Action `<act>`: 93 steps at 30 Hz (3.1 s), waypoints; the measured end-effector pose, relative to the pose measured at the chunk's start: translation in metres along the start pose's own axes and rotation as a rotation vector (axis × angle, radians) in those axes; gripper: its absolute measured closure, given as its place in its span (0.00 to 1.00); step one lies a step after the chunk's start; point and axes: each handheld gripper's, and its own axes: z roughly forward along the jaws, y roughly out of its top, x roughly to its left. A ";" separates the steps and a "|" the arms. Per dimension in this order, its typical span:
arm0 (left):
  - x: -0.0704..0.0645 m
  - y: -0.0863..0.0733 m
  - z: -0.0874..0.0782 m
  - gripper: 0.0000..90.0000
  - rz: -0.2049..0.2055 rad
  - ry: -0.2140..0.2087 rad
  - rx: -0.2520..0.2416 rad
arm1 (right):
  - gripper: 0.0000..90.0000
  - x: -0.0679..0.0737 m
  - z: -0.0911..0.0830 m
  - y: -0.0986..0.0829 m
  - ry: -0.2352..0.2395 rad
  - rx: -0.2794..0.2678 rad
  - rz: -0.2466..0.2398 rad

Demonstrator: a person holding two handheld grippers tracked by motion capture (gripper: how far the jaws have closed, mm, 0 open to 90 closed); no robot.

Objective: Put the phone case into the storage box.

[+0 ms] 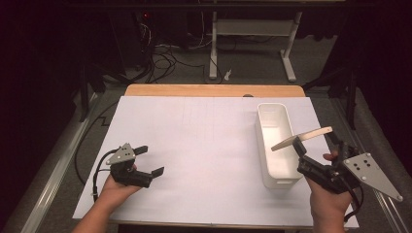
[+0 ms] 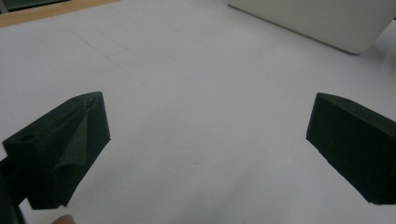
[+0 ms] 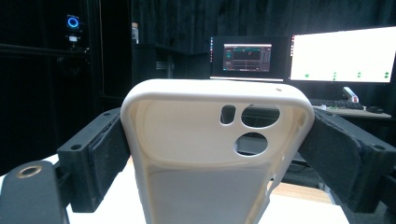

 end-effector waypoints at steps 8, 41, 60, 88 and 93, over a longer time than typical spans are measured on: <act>0.000 0.000 0.000 0.01 -0.002 0.002 0.000 | 0.13 0.001 -0.001 0.000 0.000 0.000 0.000; 0.001 0.002 -0.004 0.00 -0.015 -0.017 -0.012 | 0.13 0.011 0.050 0.019 -0.034 0.038 -0.041; 0.004 0.006 -0.008 0.00 -0.050 -0.039 -0.052 | 0.13 0.005 0.077 0.019 -0.065 0.069 -0.033; 0.004 0.005 -0.008 0.00 -0.045 -0.040 -0.038 | 0.13 -0.012 0.127 0.006 -0.130 0.120 -0.016; 0.004 0.005 -0.008 0.00 -0.045 -0.041 -0.037 | 0.13 -0.014 0.135 0.002 -0.146 0.135 -0.007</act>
